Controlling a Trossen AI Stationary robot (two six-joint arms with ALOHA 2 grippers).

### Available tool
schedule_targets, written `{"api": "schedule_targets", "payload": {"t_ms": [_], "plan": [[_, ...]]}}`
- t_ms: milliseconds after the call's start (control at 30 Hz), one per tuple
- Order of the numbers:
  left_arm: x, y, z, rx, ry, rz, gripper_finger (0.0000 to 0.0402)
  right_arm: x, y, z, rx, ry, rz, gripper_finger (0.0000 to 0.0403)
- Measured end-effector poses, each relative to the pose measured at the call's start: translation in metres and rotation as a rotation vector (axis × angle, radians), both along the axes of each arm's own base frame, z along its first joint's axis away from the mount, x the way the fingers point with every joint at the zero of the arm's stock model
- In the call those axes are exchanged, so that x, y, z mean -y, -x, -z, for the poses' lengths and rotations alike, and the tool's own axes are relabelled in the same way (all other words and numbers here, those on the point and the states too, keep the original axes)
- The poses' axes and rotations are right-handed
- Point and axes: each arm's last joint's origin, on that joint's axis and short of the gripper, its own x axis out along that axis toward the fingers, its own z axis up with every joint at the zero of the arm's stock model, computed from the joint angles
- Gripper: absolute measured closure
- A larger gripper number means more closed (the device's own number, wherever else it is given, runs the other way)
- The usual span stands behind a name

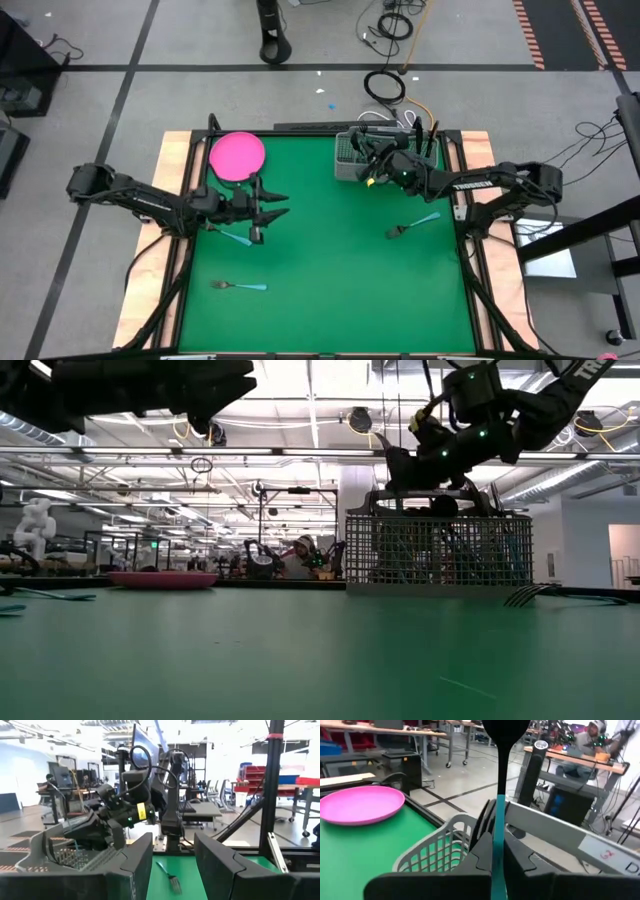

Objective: Sort silverware
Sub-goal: Put the top left black fork into the cutlery rack with the other black forks, then put the bottom black fork into the cutlery rack with the other black forks

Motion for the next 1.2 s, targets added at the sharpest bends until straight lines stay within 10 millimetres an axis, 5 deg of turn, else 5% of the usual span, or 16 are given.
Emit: {"api": "schedule_targets", "payload": {"t_ms": [500,900,1200], "plan": [[0.000,0.000,0.000,-0.005,0.000,0.006,0.0254,0.004,-0.007,0.023,-0.003,-0.078,0.077,0.0390],[0.000,0.000,0.000,-0.004,0.003,0.007,0.0254,0.001,-0.007,0.023,-0.009,-0.087,0.069,0.0303],[0.001,-0.001,0.002,-0.021,0.001,0.030,0.0254,-0.014,0.004,-0.005,0.016,-0.049,0.017,0.0273]]}}
